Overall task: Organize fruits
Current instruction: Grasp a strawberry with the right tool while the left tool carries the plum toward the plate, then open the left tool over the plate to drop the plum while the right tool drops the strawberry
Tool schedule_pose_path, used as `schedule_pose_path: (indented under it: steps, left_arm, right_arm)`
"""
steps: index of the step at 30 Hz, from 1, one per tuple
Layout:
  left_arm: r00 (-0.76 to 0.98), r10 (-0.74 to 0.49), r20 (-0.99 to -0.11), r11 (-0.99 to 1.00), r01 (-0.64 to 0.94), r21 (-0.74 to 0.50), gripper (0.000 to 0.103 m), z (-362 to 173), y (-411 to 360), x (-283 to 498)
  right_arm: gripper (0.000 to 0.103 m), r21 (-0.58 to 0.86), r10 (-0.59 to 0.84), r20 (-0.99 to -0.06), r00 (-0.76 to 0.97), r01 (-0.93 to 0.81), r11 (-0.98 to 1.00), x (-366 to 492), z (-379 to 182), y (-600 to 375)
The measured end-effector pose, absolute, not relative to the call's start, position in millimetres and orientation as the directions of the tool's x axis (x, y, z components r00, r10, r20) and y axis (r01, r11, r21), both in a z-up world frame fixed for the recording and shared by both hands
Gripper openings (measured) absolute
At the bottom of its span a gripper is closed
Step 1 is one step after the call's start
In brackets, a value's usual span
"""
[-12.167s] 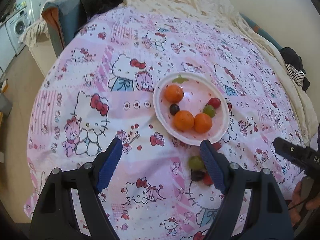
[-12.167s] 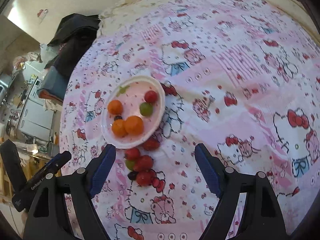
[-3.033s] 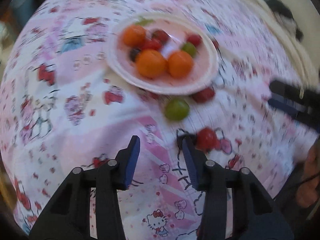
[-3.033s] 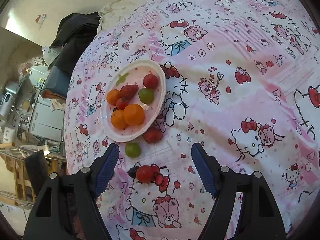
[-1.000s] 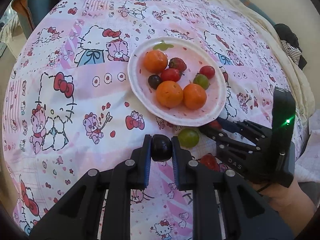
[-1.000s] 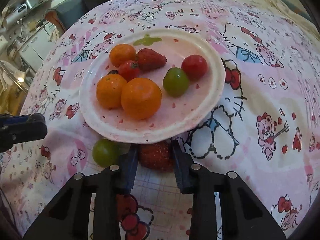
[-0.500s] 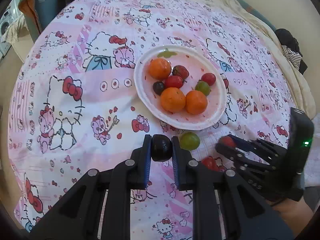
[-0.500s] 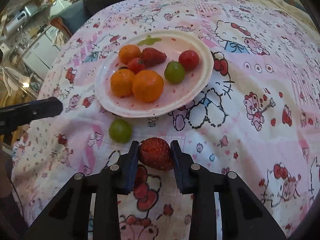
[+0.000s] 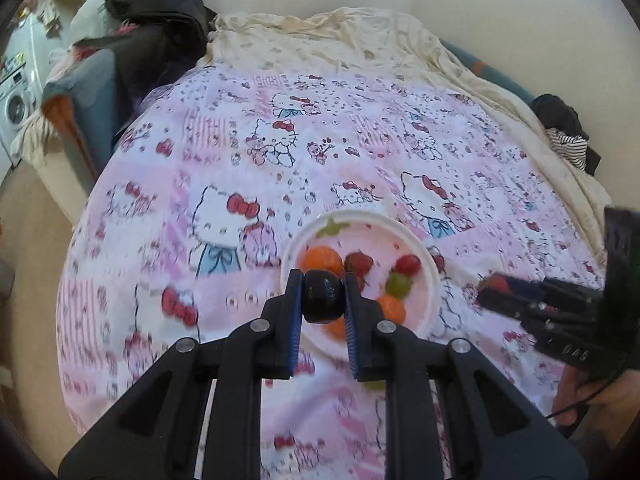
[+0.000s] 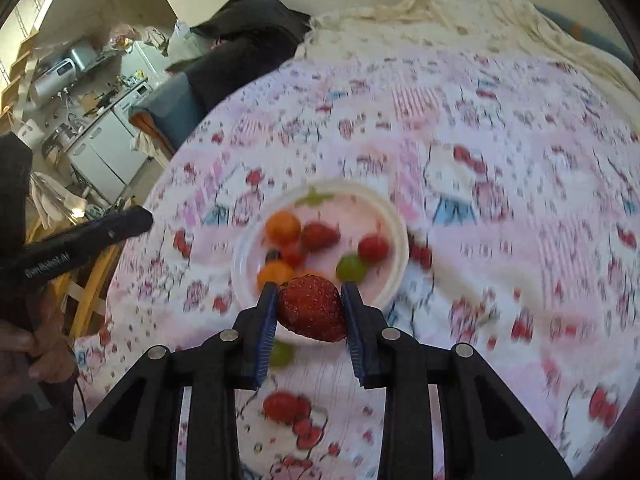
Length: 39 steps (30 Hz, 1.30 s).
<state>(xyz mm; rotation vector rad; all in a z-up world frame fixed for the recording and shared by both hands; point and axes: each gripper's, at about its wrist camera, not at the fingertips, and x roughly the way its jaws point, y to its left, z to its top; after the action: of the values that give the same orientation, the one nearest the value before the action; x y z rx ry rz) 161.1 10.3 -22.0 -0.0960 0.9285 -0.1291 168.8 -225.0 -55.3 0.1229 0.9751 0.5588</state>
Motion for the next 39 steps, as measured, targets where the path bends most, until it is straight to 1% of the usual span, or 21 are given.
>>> schedule_pose_path:
  steps: [3, 5, 6, 8, 10, 12, 19, 22, 23, 28, 30, 32, 33, 34, 39]
  left_arm:
    - [0.562, -0.178, -0.808, 0.984, 0.106, -0.144, 0.016, -40.4, 2.9, 185.9]
    - [0.556, -0.168, -0.814, 0.985, 0.128, -0.116, 0.016, -52.9, -4.6, 194.6]
    - [0.547, -0.152, -0.823, 0.986, 0.14, -0.088, 0.016, -63.6, -9.5, 201.6]
    - [0.522, -0.143, -0.841, 0.986, 0.152, -0.073, 0.016, -78.9, -14.1, 209.1]
    - [0.5, -0.14, -0.855, 0.986, 0.149, -0.074, 0.016, -94.0, -14.5, 214.3]
    - [0.477, -0.144, -0.867, 0.987, 0.137, -0.089, 0.016, -105.1, -12.3, 217.2]
    - [0.448, -0.151, -0.881, 0.987, 0.119, -0.109, 0.017, -117.6, -8.9, 216.0]
    - [0.439, -0.161, -0.884, 0.986, 0.109, -0.126, 0.017, -119.2, -6.6, 218.1]
    - [0.435, -0.164, -0.885, 0.986, 0.103, -0.132, 0.017, -120.1, -5.8, 219.1]
    - [0.409, -0.176, -0.895, 0.984, 0.097, -0.149, 0.018, -123.8, -5.2, 219.7]
    - [0.411, -0.176, -0.894, 0.984, 0.095, -0.15, 0.031, -122.2, -5.1, 218.0]
    - [0.421, -0.159, -0.893, 0.987, 0.077, -0.139, 0.068, -120.0, -3.9, 216.9]
    - [0.431, -0.155, -0.889, 0.988, 0.069, -0.139, 0.073, -118.1, -2.8, 215.5]
    - [0.438, -0.157, -0.885, 0.988, 0.067, -0.142, 0.074, -116.7, -1.8, 215.0]
    - [0.443, -0.16, -0.882, 0.987, 0.053, -0.152, 0.074, -108.8, 1.4, 212.9]
  right_arm:
    - [0.033, 0.341, 0.502, -0.745, 0.438, -0.397, 0.852, 191.8, -55.7, -220.3]
    - [0.033, 0.346, 0.504, -0.748, 0.431, -0.395, 0.851, 206.8, -61.6, -215.7]
    - [0.033, 0.357, 0.507, -0.751, 0.423, -0.387, 0.85, 213.5, -66.5, -214.3]
    - [0.033, 0.405, 0.523, -0.76, 0.386, -0.349, 0.845, 226.2, -82.1, -212.7]
    - [0.033, 0.45, 0.544, -0.762, 0.351, -0.317, 0.835, 234.9, -95.4, -212.4]
    - [0.033, 0.464, 0.547, -0.771, 0.327, -0.3, 0.834, 239.1, -106.2, -210.7]
    - [0.034, 0.541, 0.597, -0.761, 0.254, -0.259, 0.8, 243.8, -135.0, -205.8]
    - [0.034, 0.548, 0.604, -0.758, 0.245, -0.263, 0.794, 246.2, -138.4, -200.6]
    - [0.036, 0.553, 0.608, -0.757, 0.24, -0.261, 0.791, 247.0, -139.8, -199.5]
    - [0.037, 0.583, 0.628, -0.749, 0.211, -0.239, 0.776, 248.6, -145.9, -198.8]
    - [0.043, 0.592, 0.63, -0.749, 0.204, -0.22, 0.775, 250.6, -145.1, -201.0]
    - [0.077, 0.603, 0.632, -0.742, 0.225, -0.188, 0.775, 251.6, -139.9, -207.7]
    - [0.081, 0.608, 0.634, -0.736, 0.238, -0.179, 0.774, 251.9, -136.4, -211.1]
    - [0.083, 0.612, 0.635, -0.728, 0.258, -0.172, 0.772, 251.5, -131.4, -214.6]
    - [0.083, 0.599, 0.617, -0.721, 0.314, -0.165, 0.784, 251.0, -110.1, -226.2]
